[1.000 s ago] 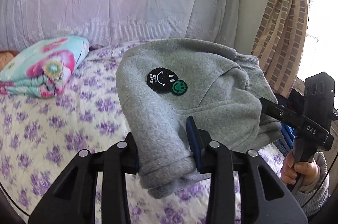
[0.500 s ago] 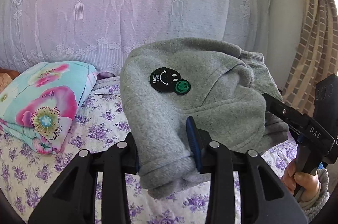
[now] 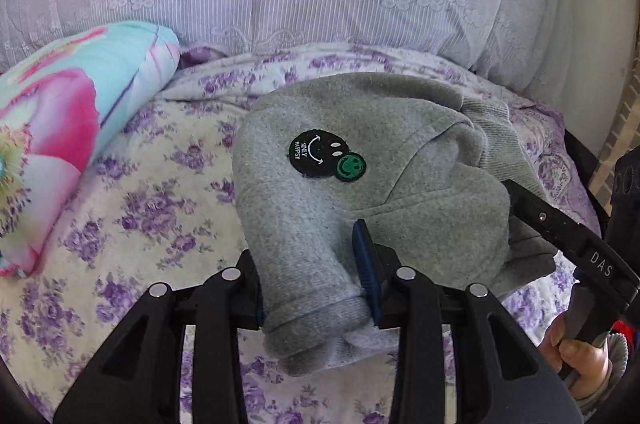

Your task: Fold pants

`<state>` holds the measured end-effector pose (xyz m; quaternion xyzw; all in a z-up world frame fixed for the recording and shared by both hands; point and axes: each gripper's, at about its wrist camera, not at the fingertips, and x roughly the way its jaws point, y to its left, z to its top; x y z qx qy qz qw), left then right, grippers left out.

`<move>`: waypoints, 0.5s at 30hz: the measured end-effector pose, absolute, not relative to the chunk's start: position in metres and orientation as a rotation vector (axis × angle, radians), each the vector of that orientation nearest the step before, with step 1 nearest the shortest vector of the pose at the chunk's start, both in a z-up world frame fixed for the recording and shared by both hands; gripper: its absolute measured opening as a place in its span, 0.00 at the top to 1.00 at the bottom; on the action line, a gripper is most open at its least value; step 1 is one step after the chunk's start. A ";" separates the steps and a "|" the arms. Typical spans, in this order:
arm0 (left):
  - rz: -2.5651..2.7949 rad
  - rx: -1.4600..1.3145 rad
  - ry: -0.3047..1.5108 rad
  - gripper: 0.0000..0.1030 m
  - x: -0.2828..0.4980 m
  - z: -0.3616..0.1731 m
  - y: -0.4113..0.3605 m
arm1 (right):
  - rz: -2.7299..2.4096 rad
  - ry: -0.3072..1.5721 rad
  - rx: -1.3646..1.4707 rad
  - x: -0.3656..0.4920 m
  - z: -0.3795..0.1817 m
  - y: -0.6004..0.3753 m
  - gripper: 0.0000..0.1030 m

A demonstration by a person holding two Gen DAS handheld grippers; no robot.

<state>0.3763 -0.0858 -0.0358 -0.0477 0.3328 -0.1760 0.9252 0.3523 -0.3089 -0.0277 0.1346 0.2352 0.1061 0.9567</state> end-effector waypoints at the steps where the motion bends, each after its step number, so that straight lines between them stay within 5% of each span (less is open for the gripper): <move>1: -0.360 -0.110 0.716 0.67 0.383 -0.048 -0.087 | 0.202 0.508 0.249 0.360 -0.036 -0.309 0.41; 8: -0.331 -0.027 0.746 0.62 0.381 -0.070 -0.099 | 0.093 0.592 0.153 0.373 -0.061 -0.304 0.24; 10: -0.337 -0.034 0.747 0.56 0.380 -0.071 -0.094 | 0.028 0.569 0.105 0.369 -0.058 -0.304 0.09; 12: -0.309 -0.049 0.724 0.44 0.376 -0.066 -0.087 | -0.004 0.538 0.084 0.363 -0.052 -0.307 0.08; 15: -0.236 -0.070 0.624 0.44 0.366 -0.045 -0.075 | -0.039 0.395 0.116 0.342 -0.030 -0.315 0.08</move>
